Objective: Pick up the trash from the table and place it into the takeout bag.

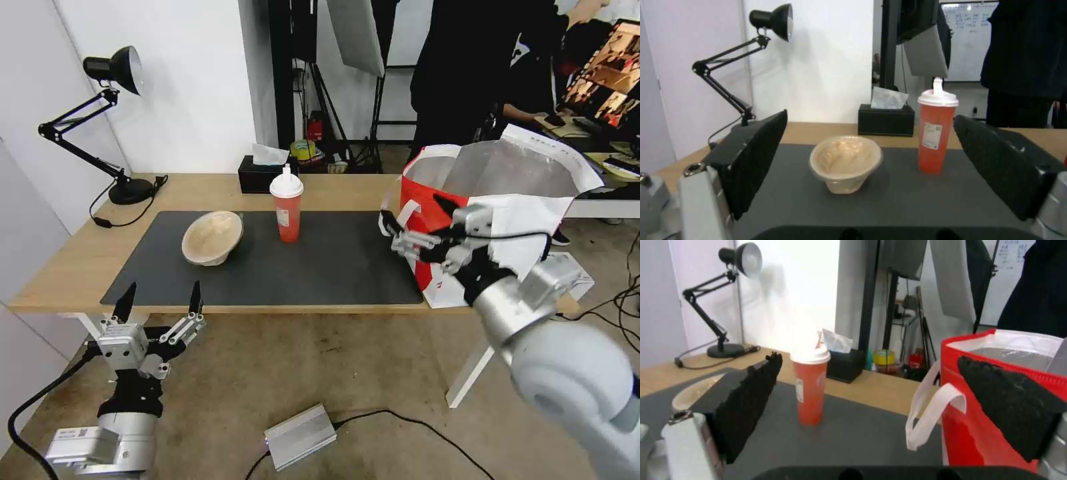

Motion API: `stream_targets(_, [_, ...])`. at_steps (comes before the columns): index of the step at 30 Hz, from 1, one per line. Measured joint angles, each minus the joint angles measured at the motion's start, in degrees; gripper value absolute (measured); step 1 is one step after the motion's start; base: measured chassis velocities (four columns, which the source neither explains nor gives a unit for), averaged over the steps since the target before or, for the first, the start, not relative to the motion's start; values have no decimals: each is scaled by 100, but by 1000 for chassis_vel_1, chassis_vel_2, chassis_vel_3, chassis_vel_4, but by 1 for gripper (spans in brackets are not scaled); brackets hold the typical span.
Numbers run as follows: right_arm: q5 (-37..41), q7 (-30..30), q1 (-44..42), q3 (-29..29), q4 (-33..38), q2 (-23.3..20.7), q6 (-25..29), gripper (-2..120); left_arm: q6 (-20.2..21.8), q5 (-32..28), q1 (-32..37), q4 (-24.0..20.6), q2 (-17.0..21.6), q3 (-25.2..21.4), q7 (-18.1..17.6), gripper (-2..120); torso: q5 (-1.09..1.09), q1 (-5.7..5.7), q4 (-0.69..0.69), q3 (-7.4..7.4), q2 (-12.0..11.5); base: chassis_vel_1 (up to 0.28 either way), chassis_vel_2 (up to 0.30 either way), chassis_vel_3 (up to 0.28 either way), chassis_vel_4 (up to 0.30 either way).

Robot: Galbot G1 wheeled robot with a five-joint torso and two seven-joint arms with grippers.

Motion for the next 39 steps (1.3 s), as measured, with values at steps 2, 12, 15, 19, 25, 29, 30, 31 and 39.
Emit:
stream_targets(2, [-93,-34,-47,-10,-5,45,6,100,0,13,9,-7,-10,2,-1,100,0,0,0,0,0,0,0,0,0])
stream_targets(12, [-1260,-366,-1070,-31,13,788,207,100,-3,55,60,-48,-37,-1,-2,100,-1,0,0,0,0,0,0,0,0])
stream_targets(15, [-1670,-447,-1380,-31,11,1103,284,100,-5,64,66,-48,-43,7,-2,100,0,0,0,0,0,0,0,0,0])
stream_targets(19, [-2327,-616,-1799,54,-64,1548,455,100,-11,68,76,-60,-42,5,-1,100,-1,0,0,0,0,0,0,0,0])
stream_targets(25, [-3095,-820,-2423,94,-127,2209,794,100,-34,69,95,-79,-48,5,0,100,0,0,-1,0,0,0,0,0,0])
stream_targets(29, [-3482,-921,-2634,95,-189,2481,985,100,-51,75,99,-81,-67,31,0,100,0,0,-1,0,0,0,0,0,0])
stream_targets(30, [-3616,-937,-2689,98,-215,2582,1062,100,-60,101,101,-81,-81,45,1,100,-1,0,0,0,0,0,0,0,0])
stream_targets(31, [-3616,-937,-2689,98,-215,2582,1062,100,-60,101,101,-81,-81,45,1,100,-1,0,0,0,0,0,0,0,0])
stream_targets(39, [-4221,-990,-2975,143,-229,3207,1225,100,-367,518,210,-13,-242,159,49,100,0,0,0,0,0,0,0,0,0])
